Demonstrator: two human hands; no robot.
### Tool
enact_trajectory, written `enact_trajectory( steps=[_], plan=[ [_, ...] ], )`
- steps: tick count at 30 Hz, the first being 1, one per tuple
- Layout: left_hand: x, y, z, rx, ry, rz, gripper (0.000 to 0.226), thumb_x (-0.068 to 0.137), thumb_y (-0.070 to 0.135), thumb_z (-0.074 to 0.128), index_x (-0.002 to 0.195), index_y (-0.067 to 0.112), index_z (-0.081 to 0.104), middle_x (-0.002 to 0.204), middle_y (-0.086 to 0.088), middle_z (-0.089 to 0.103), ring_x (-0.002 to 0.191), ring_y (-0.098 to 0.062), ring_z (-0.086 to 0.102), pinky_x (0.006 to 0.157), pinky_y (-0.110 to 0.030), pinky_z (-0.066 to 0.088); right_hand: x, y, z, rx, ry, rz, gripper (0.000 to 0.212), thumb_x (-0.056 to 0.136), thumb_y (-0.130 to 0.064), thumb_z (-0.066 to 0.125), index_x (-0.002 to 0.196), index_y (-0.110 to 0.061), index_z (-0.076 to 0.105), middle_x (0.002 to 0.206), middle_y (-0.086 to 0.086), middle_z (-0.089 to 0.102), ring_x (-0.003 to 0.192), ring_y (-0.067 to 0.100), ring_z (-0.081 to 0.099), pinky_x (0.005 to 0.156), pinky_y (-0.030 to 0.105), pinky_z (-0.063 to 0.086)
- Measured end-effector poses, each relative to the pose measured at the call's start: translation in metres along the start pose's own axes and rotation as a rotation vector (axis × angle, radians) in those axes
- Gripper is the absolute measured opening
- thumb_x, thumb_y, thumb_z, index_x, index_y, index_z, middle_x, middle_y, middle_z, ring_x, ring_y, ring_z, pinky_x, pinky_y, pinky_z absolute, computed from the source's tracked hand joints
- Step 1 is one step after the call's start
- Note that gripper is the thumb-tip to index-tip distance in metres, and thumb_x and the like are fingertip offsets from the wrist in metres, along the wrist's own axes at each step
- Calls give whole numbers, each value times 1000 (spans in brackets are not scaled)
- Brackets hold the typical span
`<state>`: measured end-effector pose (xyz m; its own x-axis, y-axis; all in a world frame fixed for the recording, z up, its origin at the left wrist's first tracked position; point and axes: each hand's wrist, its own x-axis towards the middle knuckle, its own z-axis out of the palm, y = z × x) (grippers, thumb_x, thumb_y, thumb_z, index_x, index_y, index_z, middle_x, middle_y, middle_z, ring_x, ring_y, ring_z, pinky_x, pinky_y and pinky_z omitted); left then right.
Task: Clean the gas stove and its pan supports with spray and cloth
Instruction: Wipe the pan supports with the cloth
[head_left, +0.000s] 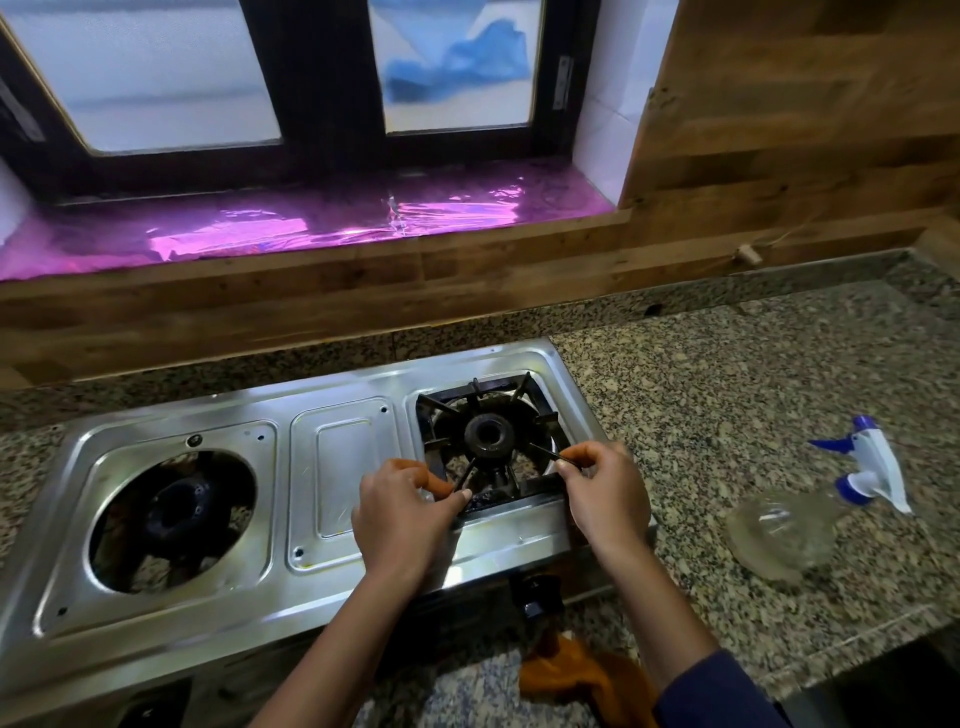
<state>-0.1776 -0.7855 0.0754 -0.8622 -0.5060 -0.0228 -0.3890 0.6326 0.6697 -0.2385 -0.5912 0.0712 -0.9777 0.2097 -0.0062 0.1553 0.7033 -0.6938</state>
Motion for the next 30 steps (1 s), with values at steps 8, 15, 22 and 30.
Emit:
enact_trajectory(
  steps=[8, 15, 22, 30],
  plan=[
    [-3, -2, 1, 59, 53, 55, 23, 67, 54, 80, 60, 36, 67, 97, 15, 63, 100, -16, 55, 77, -34, 45, -1, 2, -2, -16, 17, -50, 1, 86, -30, 72, 87, -30, 71, 95, -9, 56, 83, 16, 59, 55, 24, 38],
    [-6, -9, 3, 102, 69, 96, 18, 70, 49, 79, 69, 33, 72, 103, 13, 70, 100, -18, 58, 76, -34, 46, -3, 7, -1, -58, 14, -85, 9, 89, -31, 68, 94, -27, 74, 92, -9, 56, 76, 13, 55, 51, 21, 32],
    [-29, -14, 4, 114, 102, 223, 23, 75, 34, 75, 97, 28, 71, 95, 9, 69, 98, -22, 59, 74, -33, 42, -35, 27, -11, 131, 72, -177, 7, 92, -29, 61, 97, -31, 64, 98, -12, 57, 74, 6, 58, 56, 28, 52],
    [-58, -15, 14, 120, -7, 491, 43, 80, 30, 69, 122, 21, 63, 122, 3, 64, 122, -20, 54, 97, -41, 47, -120, 126, -11, -39, -34, -266, 10, 78, -36, 67, 87, -31, 65, 85, -15, 63, 78, 8, 61, 64, 30, 53]
  ],
)
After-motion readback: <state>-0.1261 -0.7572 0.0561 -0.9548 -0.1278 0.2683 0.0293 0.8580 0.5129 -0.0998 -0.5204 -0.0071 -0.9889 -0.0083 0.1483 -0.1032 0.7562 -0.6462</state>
